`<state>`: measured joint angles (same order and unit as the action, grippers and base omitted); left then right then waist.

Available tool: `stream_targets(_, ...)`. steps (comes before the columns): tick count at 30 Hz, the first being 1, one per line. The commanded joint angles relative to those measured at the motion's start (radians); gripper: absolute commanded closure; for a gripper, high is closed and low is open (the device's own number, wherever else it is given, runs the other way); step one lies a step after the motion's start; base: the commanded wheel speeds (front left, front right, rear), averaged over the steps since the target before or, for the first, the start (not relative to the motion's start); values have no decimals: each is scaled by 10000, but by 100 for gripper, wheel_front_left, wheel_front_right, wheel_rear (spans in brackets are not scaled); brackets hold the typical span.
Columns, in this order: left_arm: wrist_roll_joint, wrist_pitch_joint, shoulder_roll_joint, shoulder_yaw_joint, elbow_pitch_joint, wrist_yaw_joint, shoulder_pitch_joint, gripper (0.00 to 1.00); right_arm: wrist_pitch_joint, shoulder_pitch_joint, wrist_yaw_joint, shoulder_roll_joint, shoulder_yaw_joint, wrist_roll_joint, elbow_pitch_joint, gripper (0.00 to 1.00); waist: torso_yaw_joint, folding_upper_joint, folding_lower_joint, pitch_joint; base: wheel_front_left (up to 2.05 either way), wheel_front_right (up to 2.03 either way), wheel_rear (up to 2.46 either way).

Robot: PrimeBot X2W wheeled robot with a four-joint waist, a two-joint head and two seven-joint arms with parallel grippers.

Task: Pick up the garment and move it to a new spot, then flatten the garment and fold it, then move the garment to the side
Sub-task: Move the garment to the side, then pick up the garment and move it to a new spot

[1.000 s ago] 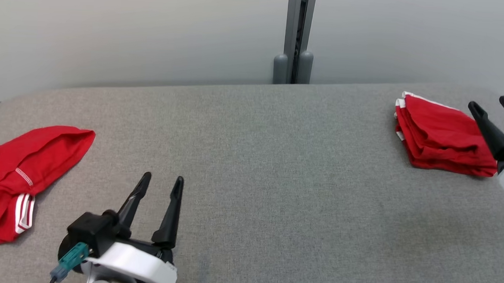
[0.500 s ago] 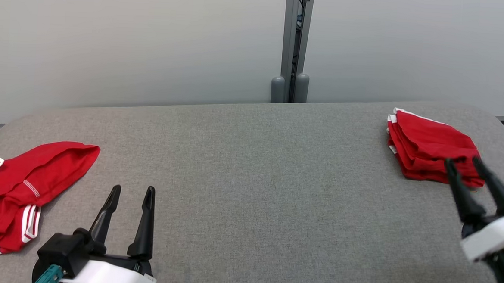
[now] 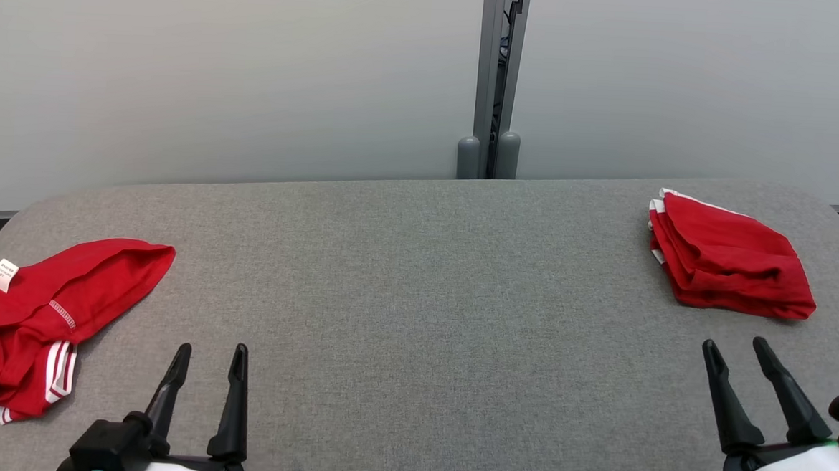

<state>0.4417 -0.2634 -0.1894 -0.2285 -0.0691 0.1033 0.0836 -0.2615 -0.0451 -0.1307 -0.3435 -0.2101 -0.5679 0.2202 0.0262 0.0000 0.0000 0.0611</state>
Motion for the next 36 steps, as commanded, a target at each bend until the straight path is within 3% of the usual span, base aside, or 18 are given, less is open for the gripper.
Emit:
stream_targets(1, -82, -18, 43, 69, -22, -102, 53, 0, -40, 106, -3, 74, 88, 92, -65, 0, -11, 0, 0, 3, 0, 0, 0)
stream_targets(9, -636, -18, 421, 447, -523, -557, 85, 0, -40, 505, -3, 675, 700, 843, -149, 0, -38, 0, 0, 13, 0, 0, 0)
stream_targets(23, -1177, -19, 845, 912, -882, -1090, -123, 0, -41, 463, -3, 798, 805, 1024, -159, 0, -364, 0, 0, 2, 0, 0, 0)
stream_targets(31, -1287, -19, 813, 993, -1154, -1181, -232, 0, -41, 521, -3, 746, 881, 949, -201, 0, -1234, 0, 0, 28, 0, 0, 0)
stream_targets(36, -1261, -15, 671, 1079, -1332, -1139, -291, 0, -42, 433, -2, 882, 777, 859, -199, 0, -2201, 0, 0, 45, 0, 0, 0)
